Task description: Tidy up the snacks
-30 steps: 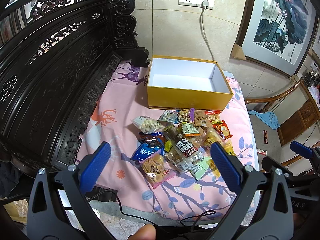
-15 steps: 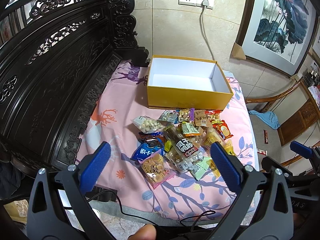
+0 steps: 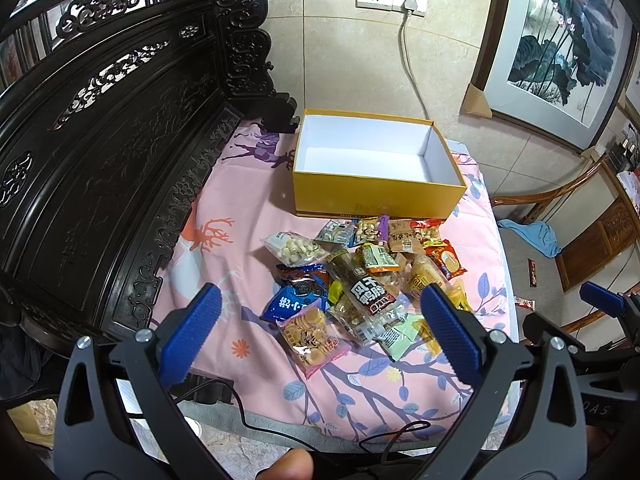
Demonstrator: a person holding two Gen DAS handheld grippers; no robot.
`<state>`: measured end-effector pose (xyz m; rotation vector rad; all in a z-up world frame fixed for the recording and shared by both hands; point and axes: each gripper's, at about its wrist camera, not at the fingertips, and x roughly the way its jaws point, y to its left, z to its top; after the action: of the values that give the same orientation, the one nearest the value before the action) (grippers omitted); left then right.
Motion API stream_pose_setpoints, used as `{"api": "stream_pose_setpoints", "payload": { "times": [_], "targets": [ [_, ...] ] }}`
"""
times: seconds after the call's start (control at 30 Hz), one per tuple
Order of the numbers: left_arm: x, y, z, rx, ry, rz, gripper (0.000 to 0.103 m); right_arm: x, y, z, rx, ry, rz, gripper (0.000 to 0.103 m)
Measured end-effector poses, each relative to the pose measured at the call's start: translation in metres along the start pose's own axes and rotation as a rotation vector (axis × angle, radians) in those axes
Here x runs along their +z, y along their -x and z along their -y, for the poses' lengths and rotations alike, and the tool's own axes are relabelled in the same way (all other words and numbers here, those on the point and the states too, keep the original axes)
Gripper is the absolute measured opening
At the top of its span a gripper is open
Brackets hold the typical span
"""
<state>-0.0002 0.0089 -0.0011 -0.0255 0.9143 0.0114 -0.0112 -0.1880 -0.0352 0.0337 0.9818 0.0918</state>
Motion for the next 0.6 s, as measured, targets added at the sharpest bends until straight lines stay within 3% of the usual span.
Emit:
{"api": "stream_pose_setpoints", "payload": {
  "times": [0.6],
  "targets": [
    [0.0001, -0.0001, -0.0001, 0.001, 0.001, -0.003, 0.101, -0.0004, -0.0011, 0.0001, 0.001, 0.002, -0.002, 0.102]
  ]
}}
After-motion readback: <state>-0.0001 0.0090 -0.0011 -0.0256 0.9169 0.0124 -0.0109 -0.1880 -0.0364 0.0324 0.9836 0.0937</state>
